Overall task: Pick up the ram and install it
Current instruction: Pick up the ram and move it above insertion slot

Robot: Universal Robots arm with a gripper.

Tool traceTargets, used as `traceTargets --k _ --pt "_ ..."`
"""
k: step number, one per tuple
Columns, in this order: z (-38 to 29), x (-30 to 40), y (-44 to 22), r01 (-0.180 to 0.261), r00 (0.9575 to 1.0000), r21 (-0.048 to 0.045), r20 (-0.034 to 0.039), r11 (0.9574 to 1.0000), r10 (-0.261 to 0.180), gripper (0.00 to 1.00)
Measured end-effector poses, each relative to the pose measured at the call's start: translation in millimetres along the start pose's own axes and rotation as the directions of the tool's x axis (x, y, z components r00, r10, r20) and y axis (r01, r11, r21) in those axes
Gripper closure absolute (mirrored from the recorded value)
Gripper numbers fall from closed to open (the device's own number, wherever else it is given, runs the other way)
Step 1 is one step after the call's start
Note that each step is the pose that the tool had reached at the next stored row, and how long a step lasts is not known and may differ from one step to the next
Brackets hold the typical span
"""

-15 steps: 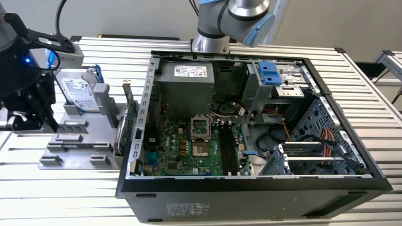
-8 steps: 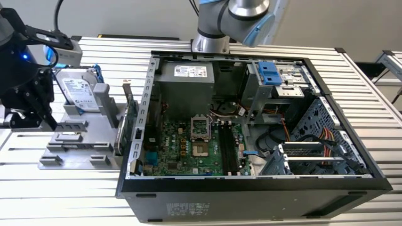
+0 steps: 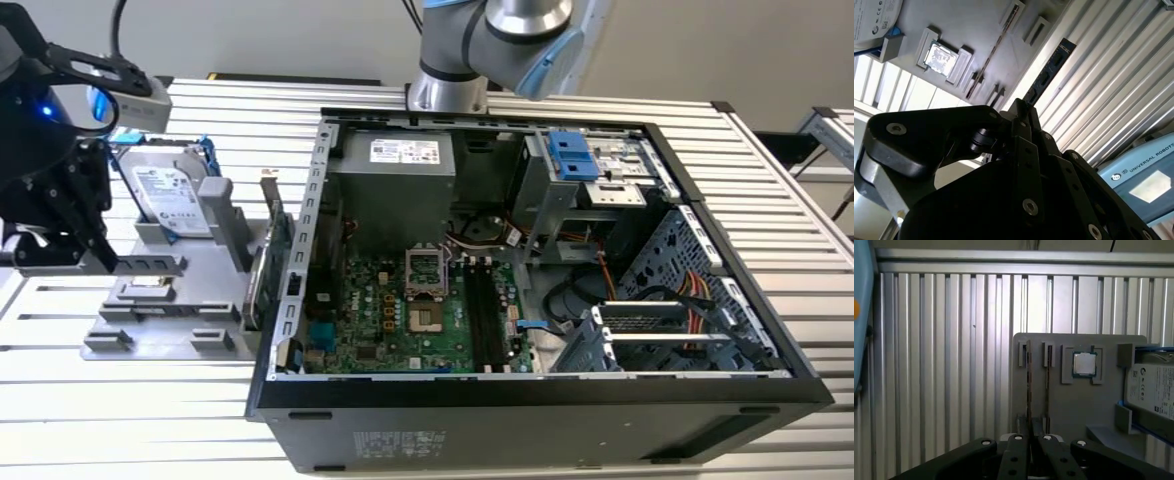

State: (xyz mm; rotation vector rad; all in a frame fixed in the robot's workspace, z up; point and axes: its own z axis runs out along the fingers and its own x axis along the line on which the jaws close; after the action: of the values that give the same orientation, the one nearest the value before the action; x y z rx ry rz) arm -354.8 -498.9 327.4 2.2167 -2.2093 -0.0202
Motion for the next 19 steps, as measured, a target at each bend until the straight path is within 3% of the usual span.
traceTargets --k 7,19 --pt "-7.1 0.0 0.1 0.000 1.0000 0.0000 0.0000 1.0000 0.000 1.00" --pt "-25.9 0.0 0.4 0.000 1.0000 0.0000 0.0000 1.0000 0.000 1.00"
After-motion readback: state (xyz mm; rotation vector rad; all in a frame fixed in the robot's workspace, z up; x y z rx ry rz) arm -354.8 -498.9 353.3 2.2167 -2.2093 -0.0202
